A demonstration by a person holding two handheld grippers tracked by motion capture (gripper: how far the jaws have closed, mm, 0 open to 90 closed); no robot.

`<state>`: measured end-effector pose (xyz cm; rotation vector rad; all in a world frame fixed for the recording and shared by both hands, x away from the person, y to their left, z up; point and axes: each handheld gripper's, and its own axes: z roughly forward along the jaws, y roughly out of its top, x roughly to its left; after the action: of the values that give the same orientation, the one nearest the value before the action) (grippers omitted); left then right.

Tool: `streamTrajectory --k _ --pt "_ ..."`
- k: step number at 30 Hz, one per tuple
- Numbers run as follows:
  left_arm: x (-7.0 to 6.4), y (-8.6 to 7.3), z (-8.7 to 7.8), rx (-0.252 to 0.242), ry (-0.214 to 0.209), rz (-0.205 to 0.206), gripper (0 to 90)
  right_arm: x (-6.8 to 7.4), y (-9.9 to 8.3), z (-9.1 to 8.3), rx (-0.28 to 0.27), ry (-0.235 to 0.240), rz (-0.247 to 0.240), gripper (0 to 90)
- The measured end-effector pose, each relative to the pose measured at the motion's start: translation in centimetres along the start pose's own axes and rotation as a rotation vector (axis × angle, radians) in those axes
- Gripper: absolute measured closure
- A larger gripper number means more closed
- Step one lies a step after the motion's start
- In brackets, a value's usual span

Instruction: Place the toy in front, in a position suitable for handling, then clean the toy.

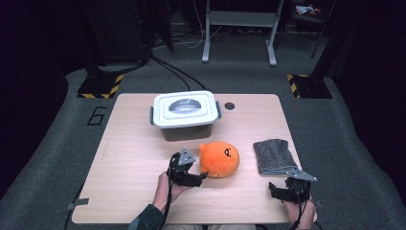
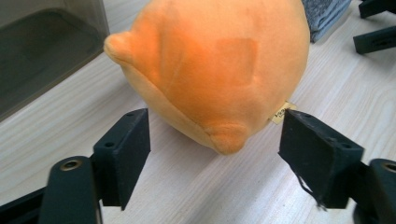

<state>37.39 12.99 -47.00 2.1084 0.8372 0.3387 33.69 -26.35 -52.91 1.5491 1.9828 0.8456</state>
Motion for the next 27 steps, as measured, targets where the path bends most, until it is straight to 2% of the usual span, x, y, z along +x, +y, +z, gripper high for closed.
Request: streamTrajectory --k 1,2,6,12,13,15,17,21,24,27 --pt "-0.2 -0.1 0.1 0.003 0.010 -0.004 29.0 0.0 0.0 0.0 0.000 0.000 0.000 5.1" --pt "-0.3 -0.2 0.3 0.005 0.004 -0.005 36.2 0.0 0.0 0.0 -0.001 0.000 -0.001 5.0" --pt "-0.7 -0.6 0.7 0.006 0.016 0.001 39.9 0.0 0.0 0.0 -0.001 0.002 0.000 4.8" --pt "-0.9 -1.2 1.3 -0.009 0.007 -0.035 44.4 0.0 0.0 0.0 -0.001 0.003 -0.001 4.7" --pt "-1.0 -1.2 1.3 -0.010 0.016 -0.034 45.6 0.0 0.0 0.0 0.000 0.004 -0.003 4.7" --pt "-0.9 -1.3 1.4 -0.009 0.021 -0.024 50.7 0.0 0.0 0.0 -0.001 0.002 -0.003 4.7" --pt "-0.9 -1.3 1.4 -0.011 0.026 -0.043 57.3 0.0 0.0 0.0 -0.001 0.003 -0.004 4.7" --pt "-0.9 -1.3 1.6 -0.005 0.028 -0.051 62.4 0.0 0.0 0.0 0.004 0.009 -0.004 4.3" --pt "-1.0 -1.2 1.7 -0.002 0.041 -0.044 65.6 0.1 0.1 0.0 0.013 0.013 -0.001 3.9" --pt "-1.1 -1.2 1.8 -0.003 0.051 -0.064 70.3 -0.1 0.3 0.0 0.027 0.022 -0.009 3.6"
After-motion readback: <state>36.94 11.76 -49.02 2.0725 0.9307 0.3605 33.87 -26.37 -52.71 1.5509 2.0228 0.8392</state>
